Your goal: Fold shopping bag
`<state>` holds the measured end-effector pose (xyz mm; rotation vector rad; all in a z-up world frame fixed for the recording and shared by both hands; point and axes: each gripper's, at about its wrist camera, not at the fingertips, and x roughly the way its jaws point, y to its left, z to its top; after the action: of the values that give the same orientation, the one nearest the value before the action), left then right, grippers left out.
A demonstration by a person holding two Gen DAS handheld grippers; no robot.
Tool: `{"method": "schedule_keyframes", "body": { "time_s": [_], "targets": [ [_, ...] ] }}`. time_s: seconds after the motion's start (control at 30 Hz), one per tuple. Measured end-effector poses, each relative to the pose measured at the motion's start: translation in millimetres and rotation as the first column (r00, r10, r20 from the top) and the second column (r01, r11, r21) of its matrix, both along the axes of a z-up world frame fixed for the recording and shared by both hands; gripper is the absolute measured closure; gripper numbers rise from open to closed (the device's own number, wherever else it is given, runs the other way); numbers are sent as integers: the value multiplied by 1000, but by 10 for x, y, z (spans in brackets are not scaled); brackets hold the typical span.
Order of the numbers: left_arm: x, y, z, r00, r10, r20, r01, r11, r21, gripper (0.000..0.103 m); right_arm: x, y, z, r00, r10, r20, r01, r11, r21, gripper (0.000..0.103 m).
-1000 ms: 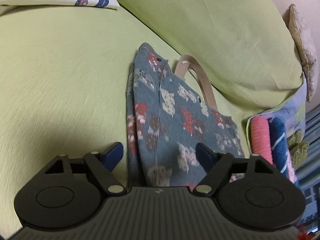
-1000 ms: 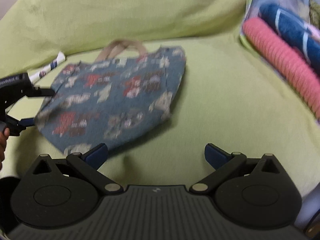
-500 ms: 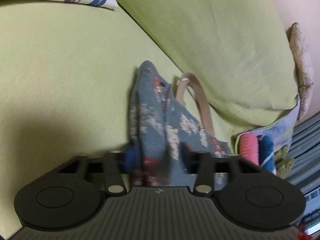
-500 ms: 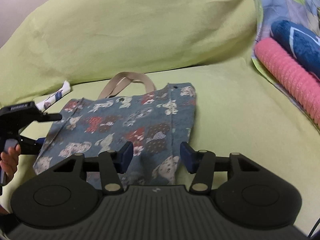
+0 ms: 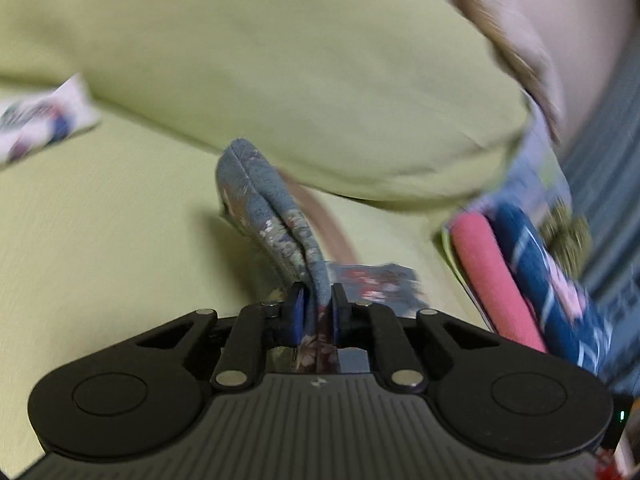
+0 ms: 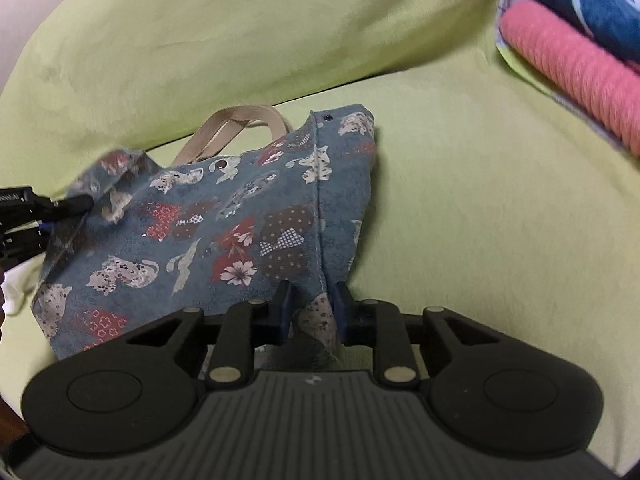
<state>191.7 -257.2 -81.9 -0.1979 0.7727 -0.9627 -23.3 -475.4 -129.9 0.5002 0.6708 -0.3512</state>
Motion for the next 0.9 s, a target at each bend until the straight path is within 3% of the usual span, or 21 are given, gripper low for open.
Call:
{"method": "schedule_keyframes", "body": {
  "time_s": [0.13,0.27,0.33,0.47,0.63,0.67,0.7,0.9],
  "targets": [
    [-300,-520,-54,991,-112,70,105,989,102,91,-25,-120,57,1000,-13,15,12,997,74,83],
    [-632,-977,-208,970,-201,134,167,960,225,90,-37,-368,206,995,-62,76,49,985,168,82],
    [-789,-1122,-269,957,-232,173,179,945,275,90,3,-498,304,990,-80,116,55,977,205,72],
    [-928,-1074,-320,953,-236,193,175,942,287,90,269,-664,421,982,-36,186,-27,945,326,37],
    [-940,-1020,-257,956,-223,192,166,948,273,88,720,-636,279,995,-8,97,-31,921,387,36],
    [-959,-993,-228,956,-224,191,169,949,267,87,782,-616,246,996,0,89,-34,922,387,57],
    [-987,-947,-194,955,-226,191,175,951,254,86,832,-592,224,996,10,94,-45,924,379,89],
    [-1134,-641,80,955,-265,131,251,961,115,81,800,-556,410,989,58,134,-87,971,221,95]
  ]
}}
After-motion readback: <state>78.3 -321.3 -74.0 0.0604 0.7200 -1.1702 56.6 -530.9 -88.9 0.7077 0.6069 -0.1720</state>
